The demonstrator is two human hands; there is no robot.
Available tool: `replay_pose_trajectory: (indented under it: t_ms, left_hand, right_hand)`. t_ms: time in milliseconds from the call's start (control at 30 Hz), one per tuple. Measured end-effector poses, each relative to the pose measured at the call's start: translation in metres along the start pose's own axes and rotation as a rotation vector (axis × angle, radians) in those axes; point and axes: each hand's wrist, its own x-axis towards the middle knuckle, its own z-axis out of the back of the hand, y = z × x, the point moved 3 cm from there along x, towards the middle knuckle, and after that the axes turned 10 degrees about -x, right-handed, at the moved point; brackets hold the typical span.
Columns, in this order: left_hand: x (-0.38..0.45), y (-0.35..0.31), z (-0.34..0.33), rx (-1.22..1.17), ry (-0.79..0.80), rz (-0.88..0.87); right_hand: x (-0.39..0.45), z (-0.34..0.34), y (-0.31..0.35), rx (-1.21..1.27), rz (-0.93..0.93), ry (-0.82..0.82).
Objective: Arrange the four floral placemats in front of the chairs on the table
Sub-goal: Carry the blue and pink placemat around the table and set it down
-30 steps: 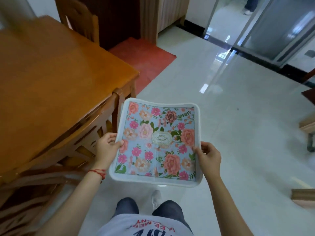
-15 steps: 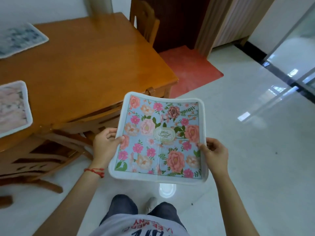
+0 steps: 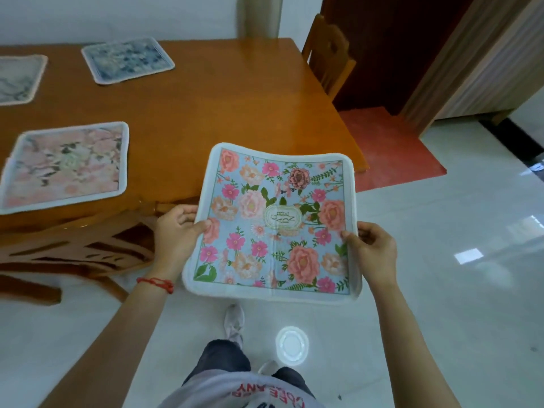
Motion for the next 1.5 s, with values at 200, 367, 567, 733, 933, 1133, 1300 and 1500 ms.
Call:
replay_pose_trajectory:
  t_ms: [200,367,567,733,933,1133,1300,1500]
  left_hand:
    - [0.057,-0.009,0.011,-0.004,-0.034,0.011]
    - [0.101,-0.021,0.016,-0.021,-0.052,0.018]
    - [0.149,-0.027,0.023,-0.037,-0.075,0.036]
    - [0.184,-0.026,0.018,0.002,-0.090,0.048]
    - [0.219,-0.020,0.005,0.022,-0.129,0.081]
    - [0.251,-0.012,-0.010,0.076,-0.216,0.127]
    - [0.274,0.001,-0.020,0.123,-0.286,0.157]
    - [0.301,0.014,-0.024,0.170,-0.318,0.173]
  right_hand:
    - [0.047,-0.041,0.034,-0.011,0.045,0.028]
    - [0.086,-0.075,0.057,-0.008,0.066,0.055]
    - [0.125,-0.110,0.084,-0.039,0.084,0.079]
    - [0.159,-0.131,0.097,-0.072,0.086,0.117]
    - [0.206,-0.158,0.104,-0.092,0.087,0.203]
    - [0.257,-0.186,0.105,-0.093,0.105,0.287]
    - [0.289,-0.210,0.102,-0.119,0.117,0.324]
    - [0.306,-0.236,0.099,-0.073,0.086,0.374]
